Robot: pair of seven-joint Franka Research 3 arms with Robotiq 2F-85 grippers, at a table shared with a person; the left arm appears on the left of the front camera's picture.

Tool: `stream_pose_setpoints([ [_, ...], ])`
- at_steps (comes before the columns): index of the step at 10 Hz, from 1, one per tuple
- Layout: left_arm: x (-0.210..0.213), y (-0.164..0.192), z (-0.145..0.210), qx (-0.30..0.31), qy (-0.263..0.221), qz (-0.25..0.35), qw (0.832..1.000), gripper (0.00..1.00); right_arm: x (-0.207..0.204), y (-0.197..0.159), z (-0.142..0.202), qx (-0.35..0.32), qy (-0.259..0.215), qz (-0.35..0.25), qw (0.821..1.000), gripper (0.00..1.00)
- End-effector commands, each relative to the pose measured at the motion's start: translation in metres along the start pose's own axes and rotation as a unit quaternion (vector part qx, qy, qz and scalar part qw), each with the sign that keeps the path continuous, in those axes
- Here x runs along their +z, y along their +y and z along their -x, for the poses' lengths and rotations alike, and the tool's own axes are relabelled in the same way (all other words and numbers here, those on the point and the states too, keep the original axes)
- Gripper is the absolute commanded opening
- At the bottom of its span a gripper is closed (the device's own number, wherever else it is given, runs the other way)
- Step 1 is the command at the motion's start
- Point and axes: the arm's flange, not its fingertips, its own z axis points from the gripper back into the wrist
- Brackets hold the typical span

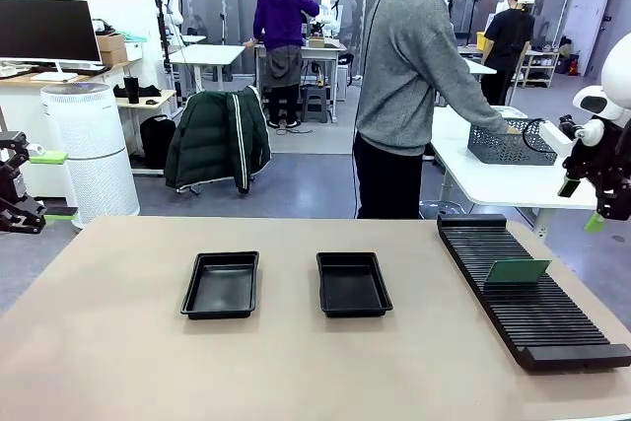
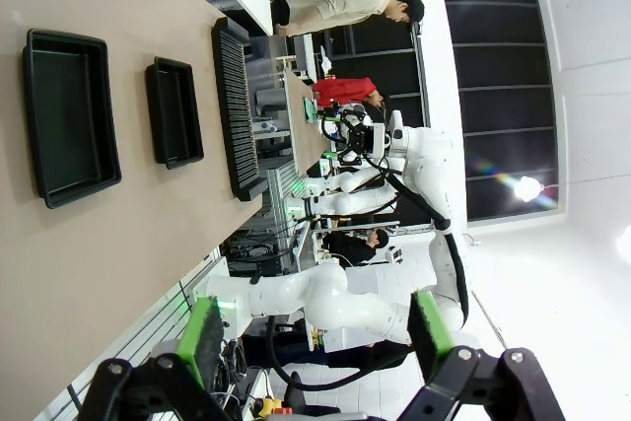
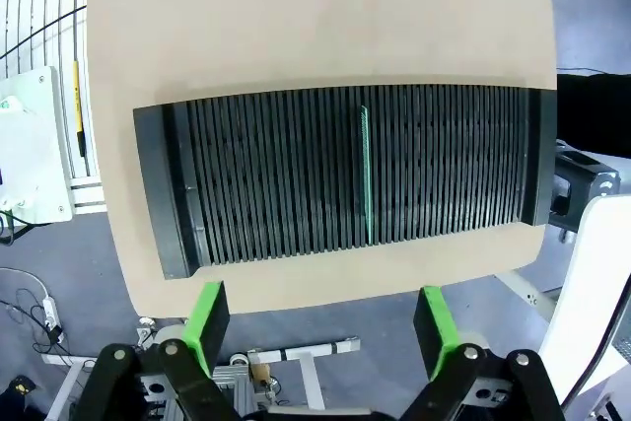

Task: Inspect and transfer BCBs to ESD trays.
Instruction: Pick up the Blank PCB from the PCB Rack and place it in the left ESD tray.

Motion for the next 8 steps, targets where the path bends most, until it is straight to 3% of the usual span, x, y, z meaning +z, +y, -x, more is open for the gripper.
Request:
stream_pose_setpoints([
  [1, 0.001, 0.000, 0.000, 0.000, -0.002, 0.000, 1.000, 1.00, -0.011, 0.000, -0.001, 0.008, -0.005, 0.013, 1.000, 1.00],
  [8, 0.001, 0.000, 0.000, 0.000, -0.002, 0.000, 1.000, 1.00, -0.088, -0.003, 0.001, 0.050, 0.019, 0.046, 0.998, 1.00],
])
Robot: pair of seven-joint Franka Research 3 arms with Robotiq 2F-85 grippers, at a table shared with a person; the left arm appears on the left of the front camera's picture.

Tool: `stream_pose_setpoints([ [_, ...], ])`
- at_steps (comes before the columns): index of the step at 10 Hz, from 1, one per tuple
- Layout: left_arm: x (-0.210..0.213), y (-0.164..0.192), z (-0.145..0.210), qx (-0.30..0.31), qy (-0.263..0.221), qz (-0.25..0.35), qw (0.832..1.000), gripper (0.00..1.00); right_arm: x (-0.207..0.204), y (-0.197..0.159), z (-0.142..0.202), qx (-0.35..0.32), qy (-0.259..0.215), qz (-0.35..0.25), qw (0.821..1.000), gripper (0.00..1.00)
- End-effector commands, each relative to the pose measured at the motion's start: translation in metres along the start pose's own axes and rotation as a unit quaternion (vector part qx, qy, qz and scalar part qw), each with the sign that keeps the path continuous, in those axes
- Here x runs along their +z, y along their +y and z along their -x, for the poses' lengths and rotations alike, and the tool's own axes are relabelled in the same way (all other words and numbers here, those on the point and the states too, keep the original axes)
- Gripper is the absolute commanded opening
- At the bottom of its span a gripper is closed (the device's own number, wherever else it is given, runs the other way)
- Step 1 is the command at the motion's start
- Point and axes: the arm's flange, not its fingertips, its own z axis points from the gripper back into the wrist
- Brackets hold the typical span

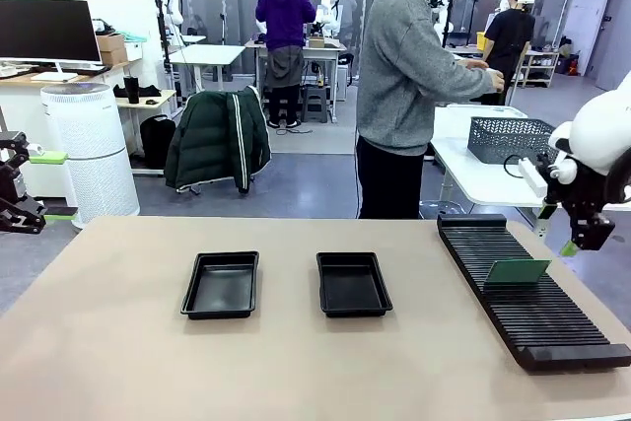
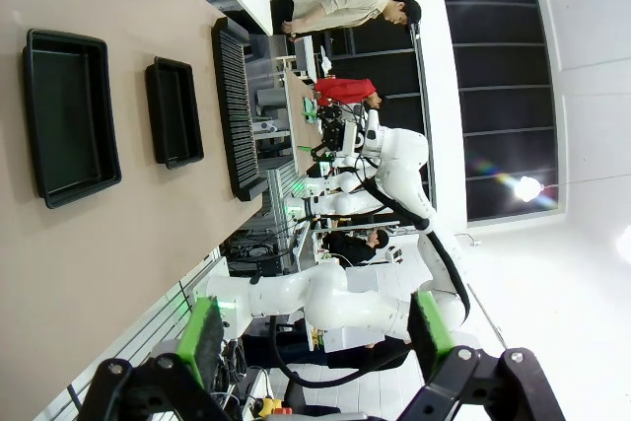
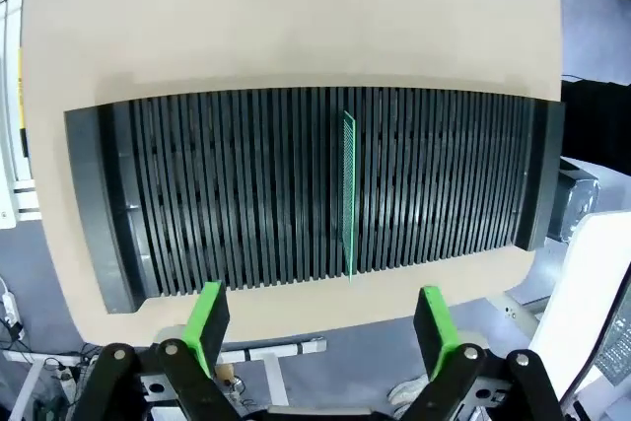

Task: Inspect and transfer BCBs to ESD trays.
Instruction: Pick up the Blank PCB from the PCB Rack and place it in the left ESD tray.

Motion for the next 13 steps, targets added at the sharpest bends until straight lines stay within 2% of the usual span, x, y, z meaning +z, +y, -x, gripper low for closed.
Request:
stream_pose_setpoints([
  [1, 0.001, 0.000, 0.000, 0.000, -0.002, 0.000, 1.000, 1.00, -0.025, -0.003, 0.006, 0.028, 0.006, 0.008, 1.000, 1.00],
  [7, 0.001, 0.000, 0.000, 0.000, -0.002, 0.000, 1.000, 1.00, -0.073, -0.012, -0.001, 0.040, -0.005, 0.005, 0.999, 1.00],
  [12, 0.001, 0.000, 0.000, 0.000, -0.002, 0.000, 1.000, 1.00, -0.094, -0.013, -0.006, 0.039, -0.001, 0.006, 0.999, 1.00],
  [13, 0.001, 0.000, 0.000, 0.000, -0.002, 0.000, 1.000, 1.00, -0.095, -0.013, -0.005, 0.039, -0.002, 0.006, 0.999, 0.94],
])
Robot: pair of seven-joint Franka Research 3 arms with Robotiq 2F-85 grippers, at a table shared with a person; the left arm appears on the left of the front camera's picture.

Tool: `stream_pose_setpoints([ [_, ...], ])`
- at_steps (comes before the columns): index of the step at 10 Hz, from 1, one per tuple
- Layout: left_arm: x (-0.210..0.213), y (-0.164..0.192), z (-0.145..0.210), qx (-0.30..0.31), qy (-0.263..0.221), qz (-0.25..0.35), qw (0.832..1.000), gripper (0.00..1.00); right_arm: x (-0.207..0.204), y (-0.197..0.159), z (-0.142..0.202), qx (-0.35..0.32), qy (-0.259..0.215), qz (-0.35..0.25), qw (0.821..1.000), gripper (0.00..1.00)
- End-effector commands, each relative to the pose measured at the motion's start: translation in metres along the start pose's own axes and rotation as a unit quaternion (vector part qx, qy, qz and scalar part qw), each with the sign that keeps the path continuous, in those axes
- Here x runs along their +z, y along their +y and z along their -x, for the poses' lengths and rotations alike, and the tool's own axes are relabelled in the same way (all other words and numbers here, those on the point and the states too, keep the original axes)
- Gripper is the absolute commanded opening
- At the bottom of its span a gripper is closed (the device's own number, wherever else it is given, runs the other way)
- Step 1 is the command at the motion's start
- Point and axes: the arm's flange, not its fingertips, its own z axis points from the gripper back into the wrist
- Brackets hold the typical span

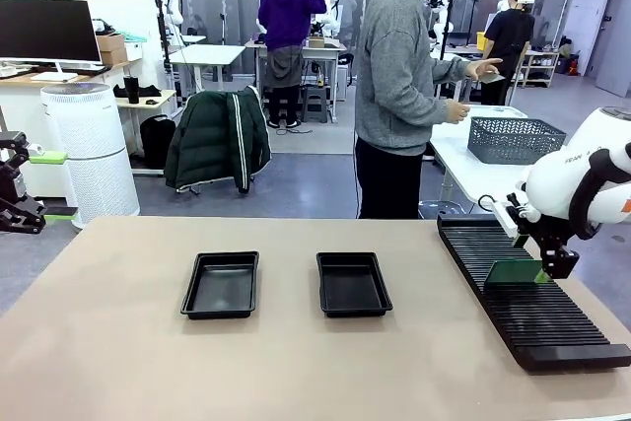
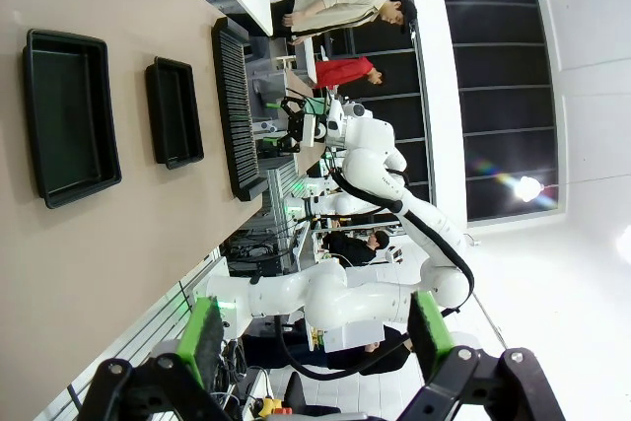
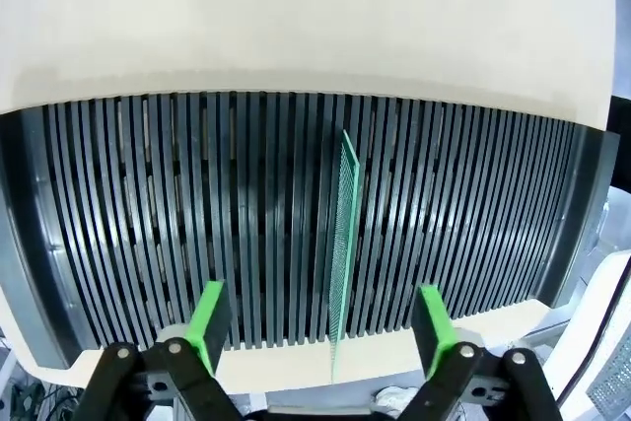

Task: Inspect and transfer BCBs to ESD trays.
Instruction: Pick up the Blank PCB from the PCB Rack and place it in the left ESD tray.

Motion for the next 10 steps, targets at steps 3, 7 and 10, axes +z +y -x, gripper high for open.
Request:
stream_pose_setpoints([
  [3, 0.0008, 0.0002, 0.0001, 0.000, -0.002, 0.000, 1.000, 1.00, -0.0059, -0.0016, -0.0015, 0.007, -0.016, 0.012, 1.000, 0.79],
  [7, 0.0008, 0.0002, 0.0001, 0.000, -0.002, 0.000, 1.000, 1.00, -0.0105, -0.0044, -0.0007, 0.005, -0.018, 0.013, 1.000, 0.56],
  [10, 0.0008, 0.0002, 0.0001, 0.000, -0.002, 0.000, 1.000, 1.00, -0.0103, -0.0038, -0.0001, 0.003, -0.014, 0.014, 1.000, 0.40],
])
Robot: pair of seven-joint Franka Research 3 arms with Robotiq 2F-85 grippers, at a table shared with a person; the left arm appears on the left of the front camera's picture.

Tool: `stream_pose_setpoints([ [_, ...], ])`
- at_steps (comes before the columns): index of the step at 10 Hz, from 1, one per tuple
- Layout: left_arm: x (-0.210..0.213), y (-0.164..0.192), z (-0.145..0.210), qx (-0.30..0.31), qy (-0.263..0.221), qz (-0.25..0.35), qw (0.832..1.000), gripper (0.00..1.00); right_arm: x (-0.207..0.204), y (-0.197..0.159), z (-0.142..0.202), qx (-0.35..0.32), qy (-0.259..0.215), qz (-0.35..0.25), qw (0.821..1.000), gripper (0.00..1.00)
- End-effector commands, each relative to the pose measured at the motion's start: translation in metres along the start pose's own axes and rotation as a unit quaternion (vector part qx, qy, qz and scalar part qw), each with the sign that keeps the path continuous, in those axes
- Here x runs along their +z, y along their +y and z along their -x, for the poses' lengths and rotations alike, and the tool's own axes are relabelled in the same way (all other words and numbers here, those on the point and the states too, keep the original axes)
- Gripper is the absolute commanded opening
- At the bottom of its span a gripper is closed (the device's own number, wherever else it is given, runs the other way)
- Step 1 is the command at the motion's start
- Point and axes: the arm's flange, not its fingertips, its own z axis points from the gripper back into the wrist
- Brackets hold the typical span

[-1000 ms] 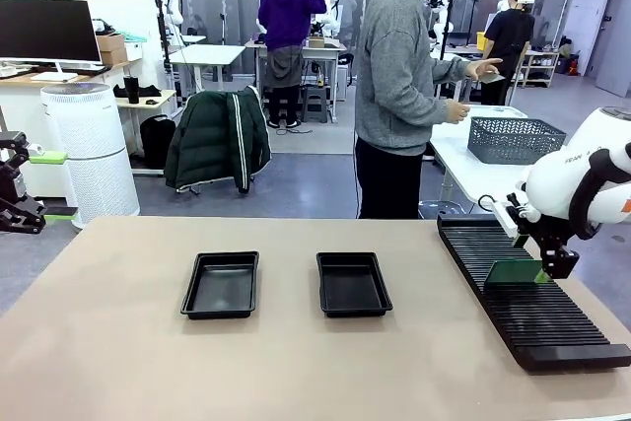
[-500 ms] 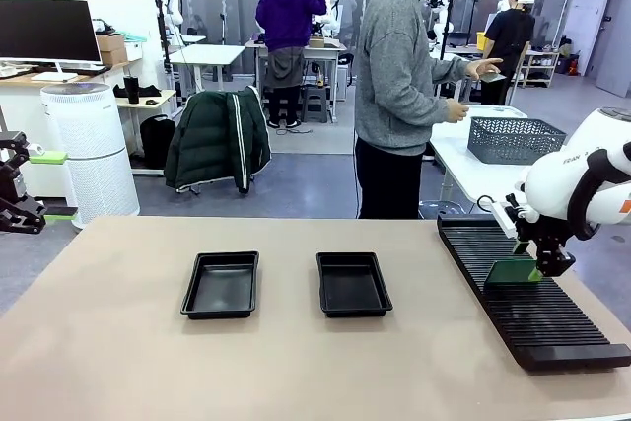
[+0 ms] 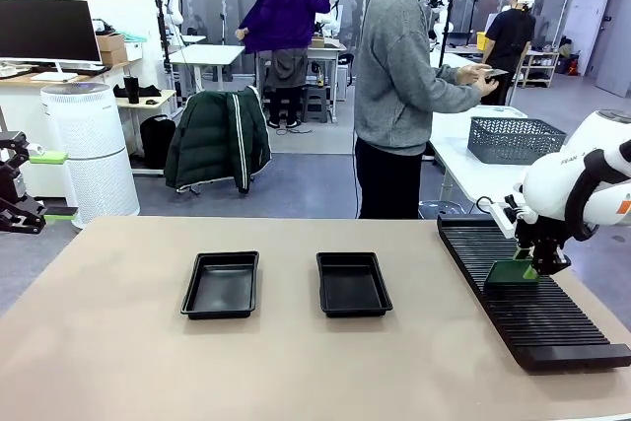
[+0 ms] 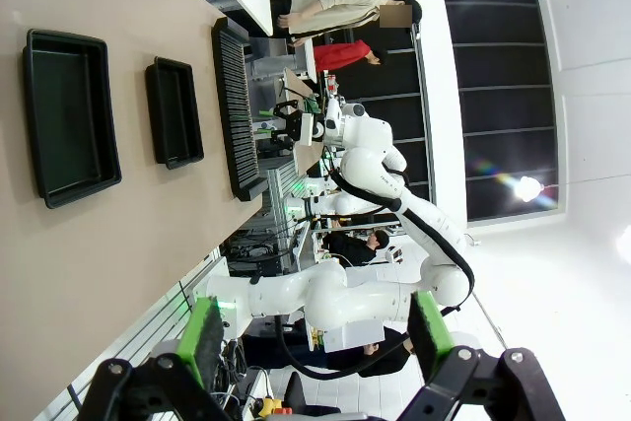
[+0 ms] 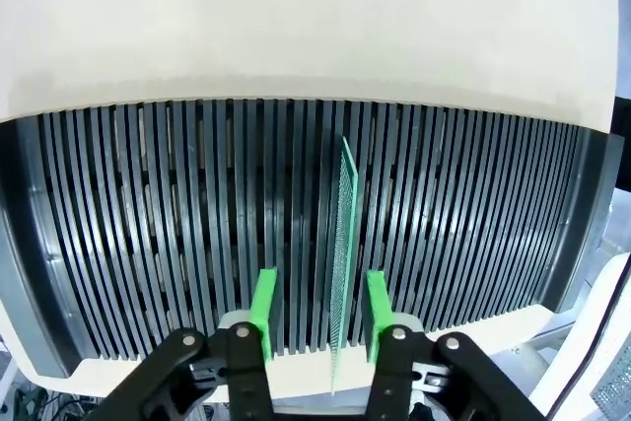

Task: Inspect and transfer BCBs to ESD trays.
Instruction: Pick up the Blank PCB from the PCB Rack and place it in the left ESD tray.

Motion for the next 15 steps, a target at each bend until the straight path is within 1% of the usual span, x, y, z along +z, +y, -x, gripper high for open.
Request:
stream_pose_setpoints([
  [1, 0.0008, 0.0002, 0.0001, 0.000, -0.002, 0.000, 1.000, 1.00, -0.0044, -0.0026, 0.0009, 0.009, -0.011, 0.019, 1.000, 0.36],
  [4, 0.0008, 0.0002, 0.0001, 0.000, -0.002, 0.000, 1.000, 1.00, -0.0048, -0.0038, 0.0014, 0.009, -0.009, 0.024, 1.000, 0.20],
  [8, 0.0008, 0.0002, 0.0001, 0.000, -0.002, 0.000, 1.000, 1.00, -0.0051, -0.0055, 0.0017, 0.007, -0.007, 0.022, 1.000, 0.02],
  [9, 0.0008, 0.0002, 0.0001, 0.000, -0.002, 0.000, 1.000, 1.00, -0.0054, -0.0054, 0.0021, 0.007, -0.007, 0.022, 1.000, 0.00],
  [12, 0.0008, 0.0002, 0.0001, 0.000, -0.002, 0.000, 1.000, 1.00, -0.0061, -0.0051, 0.0036, -0.003, -0.006, 0.021, 1.000, 0.00],
  [14, 0.0008, 0.0002, 0.0001, 0.000, -0.002, 0.000, 1.000, 1.00, -0.0054, -0.0060, 0.0039, -0.016, 0.007, 0.026, 1.000, 0.00],
  [15, 0.0008, 0.0002, 0.0001, 0.000, -0.002, 0.000, 1.000, 1.00, 0.0023, -0.0033, 0.0003, -0.001, 0.002, 0.013, 1.000, 0.00],
])
